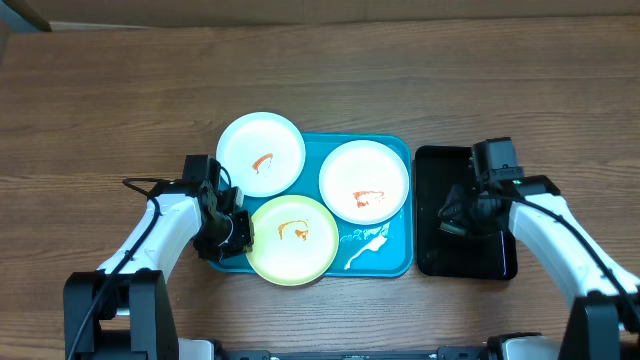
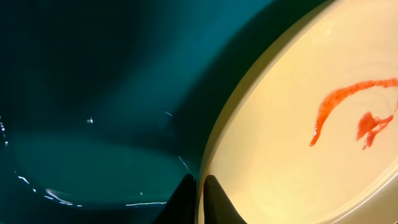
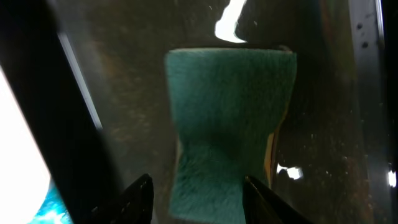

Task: Clean dirty plates on tray and stack at the side
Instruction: 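Grasp the green sponge in the black tray with right gripper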

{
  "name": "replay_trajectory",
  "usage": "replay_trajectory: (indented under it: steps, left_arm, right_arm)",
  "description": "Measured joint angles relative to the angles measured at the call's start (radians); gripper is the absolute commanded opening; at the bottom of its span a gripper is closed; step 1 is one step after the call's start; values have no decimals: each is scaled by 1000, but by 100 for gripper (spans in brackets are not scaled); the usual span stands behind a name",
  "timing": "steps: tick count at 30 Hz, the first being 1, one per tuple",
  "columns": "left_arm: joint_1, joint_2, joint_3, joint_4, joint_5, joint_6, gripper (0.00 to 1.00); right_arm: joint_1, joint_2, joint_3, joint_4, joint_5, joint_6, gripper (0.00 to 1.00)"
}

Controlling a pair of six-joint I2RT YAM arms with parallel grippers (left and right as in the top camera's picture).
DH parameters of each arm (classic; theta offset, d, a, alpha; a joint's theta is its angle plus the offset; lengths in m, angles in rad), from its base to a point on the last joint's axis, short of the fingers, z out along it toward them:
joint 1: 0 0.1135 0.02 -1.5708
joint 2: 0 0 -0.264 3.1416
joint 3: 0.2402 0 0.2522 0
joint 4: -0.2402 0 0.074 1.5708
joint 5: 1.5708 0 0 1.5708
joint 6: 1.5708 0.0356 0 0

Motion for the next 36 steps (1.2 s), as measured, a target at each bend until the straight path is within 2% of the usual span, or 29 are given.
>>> replay_trajectory:
  steps: [6, 15, 16, 18, 23, 25, 31, 36]
  left_arm:
    - [0, 0, 0, 5, 0, 0, 11]
    - [0, 0, 0, 6, 0, 0, 11]
    - [0, 0, 0, 6, 0, 0, 11]
    - [0, 0, 0, 6, 0, 0, 11]
    - [0, 0, 0, 9, 0, 0, 13]
    - [0, 0, 0, 9, 0, 0, 13]
    - [0, 0, 0, 9, 0, 0, 14]
    - [0, 0, 0, 10, 0, 0, 14]
  right_arm:
    - [1, 48, 0, 26, 38, 29, 48]
    - [1, 51, -3, 44, 56, 42, 41]
    - [1, 51, -7, 55, 56, 42, 39]
    - [1, 51, -14, 64, 56, 39, 27]
    - [1, 51, -17, 74, 68, 48, 16]
    - [1, 51, -18, 75, 72, 43, 4]
    - [0, 51, -17, 58, 38, 27, 4]
    - [0, 57, 53, -51, -50, -23, 4]
